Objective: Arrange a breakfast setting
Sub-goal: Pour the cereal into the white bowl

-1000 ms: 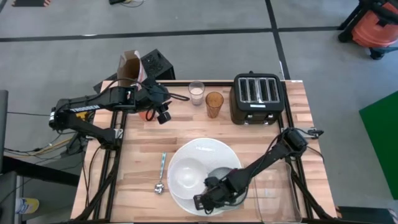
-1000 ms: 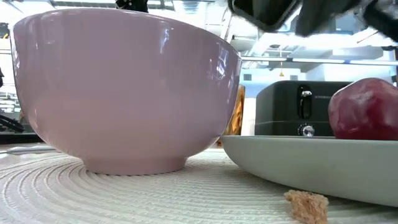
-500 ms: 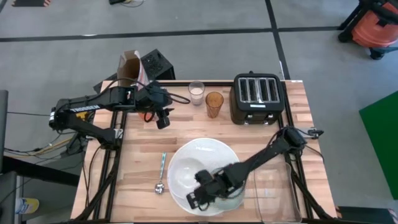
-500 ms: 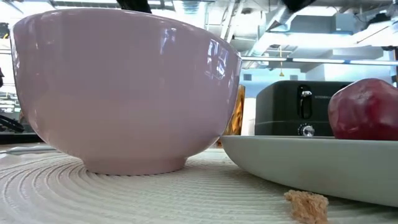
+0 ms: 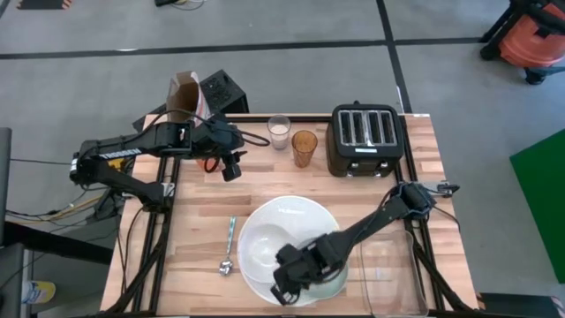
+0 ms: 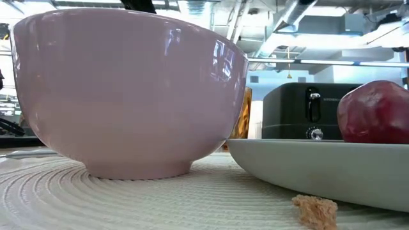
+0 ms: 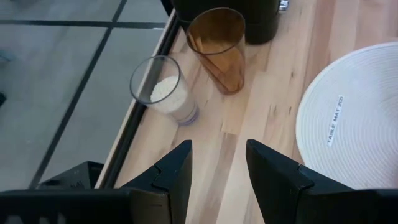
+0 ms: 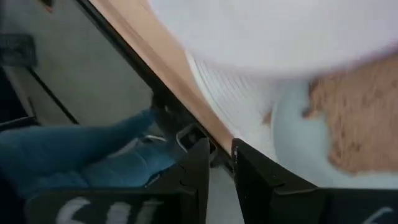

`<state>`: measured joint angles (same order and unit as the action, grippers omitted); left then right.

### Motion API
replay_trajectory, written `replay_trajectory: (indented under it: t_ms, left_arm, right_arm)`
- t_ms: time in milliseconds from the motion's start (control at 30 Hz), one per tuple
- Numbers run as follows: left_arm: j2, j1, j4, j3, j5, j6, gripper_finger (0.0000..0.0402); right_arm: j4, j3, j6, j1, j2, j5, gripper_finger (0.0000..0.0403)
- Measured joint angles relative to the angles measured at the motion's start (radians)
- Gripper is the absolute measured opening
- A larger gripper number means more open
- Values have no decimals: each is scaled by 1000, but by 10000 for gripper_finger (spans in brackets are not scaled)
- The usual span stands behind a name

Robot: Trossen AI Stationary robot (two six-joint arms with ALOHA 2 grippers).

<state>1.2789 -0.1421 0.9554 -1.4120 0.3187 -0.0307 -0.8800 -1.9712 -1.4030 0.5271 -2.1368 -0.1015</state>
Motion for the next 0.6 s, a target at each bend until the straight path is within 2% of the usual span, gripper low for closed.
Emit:
replay_trajectory:
  t_ms: [133,300,400,600]
  left_arm:
    - [0,0,-1,0,0,0,139]
    - [-7,0,-40,0,-1,23,139]
    - [-25,0,-89,0,-1,27,139]
    - [-46,0,-124,-2,0,38,139]
  right_arm:
    - [20,-5,-73,17,-4,37,91]
    - [30,-1,-106,17,11,260,91]
    - [-6,-3,-32,-3,58,334,91]
    - [-176,-2,124,-75,179,403,91]
